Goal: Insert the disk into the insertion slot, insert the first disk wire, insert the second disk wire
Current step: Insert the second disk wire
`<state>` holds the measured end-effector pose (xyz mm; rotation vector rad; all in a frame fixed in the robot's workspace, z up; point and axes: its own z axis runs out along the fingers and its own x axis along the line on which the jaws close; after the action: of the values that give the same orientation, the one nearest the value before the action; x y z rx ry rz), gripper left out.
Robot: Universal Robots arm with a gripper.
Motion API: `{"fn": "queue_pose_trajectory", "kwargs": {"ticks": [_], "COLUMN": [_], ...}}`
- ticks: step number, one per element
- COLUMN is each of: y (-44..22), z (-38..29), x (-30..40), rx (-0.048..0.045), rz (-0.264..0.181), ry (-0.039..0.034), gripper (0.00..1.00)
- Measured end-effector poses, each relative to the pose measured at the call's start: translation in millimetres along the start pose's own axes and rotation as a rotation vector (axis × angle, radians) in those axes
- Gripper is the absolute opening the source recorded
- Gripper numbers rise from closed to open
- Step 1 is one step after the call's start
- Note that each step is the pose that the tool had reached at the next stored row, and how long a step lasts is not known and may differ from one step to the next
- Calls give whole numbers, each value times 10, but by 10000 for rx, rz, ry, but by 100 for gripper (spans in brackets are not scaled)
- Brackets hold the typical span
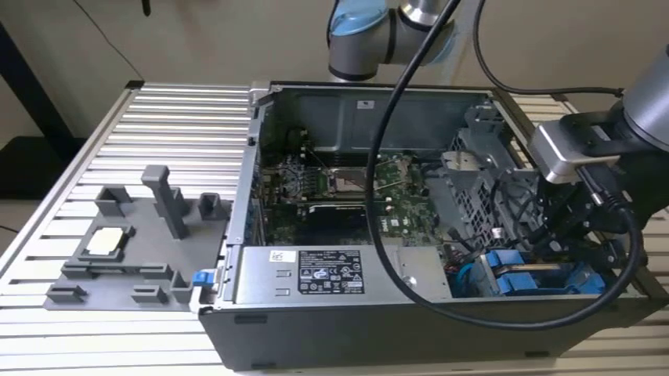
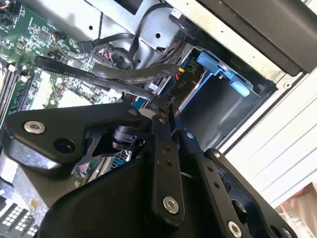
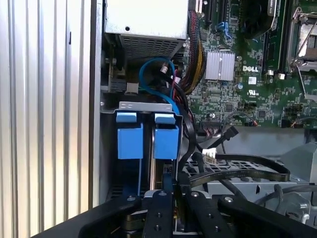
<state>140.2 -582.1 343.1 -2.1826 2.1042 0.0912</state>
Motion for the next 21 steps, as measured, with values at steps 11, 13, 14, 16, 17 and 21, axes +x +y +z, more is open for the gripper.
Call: {"fn": "queue_pose_trajectory", "kwargs": {"ticks": [11, 13, 14, 16, 17, 21], "y": [-18, -17, -17, -17, -17, -16], "z": [43, 57, 62, 71, 73, 77], "x": [24, 27, 28, 29, 29, 30], "rx": [14, 16, 16, 16, 16, 16], "rz": [108, 121, 125, 128, 128, 128], "ry": [-4, -5, 1, 5, 4, -1], "gripper": [16, 16, 16, 16, 16, 16]}}
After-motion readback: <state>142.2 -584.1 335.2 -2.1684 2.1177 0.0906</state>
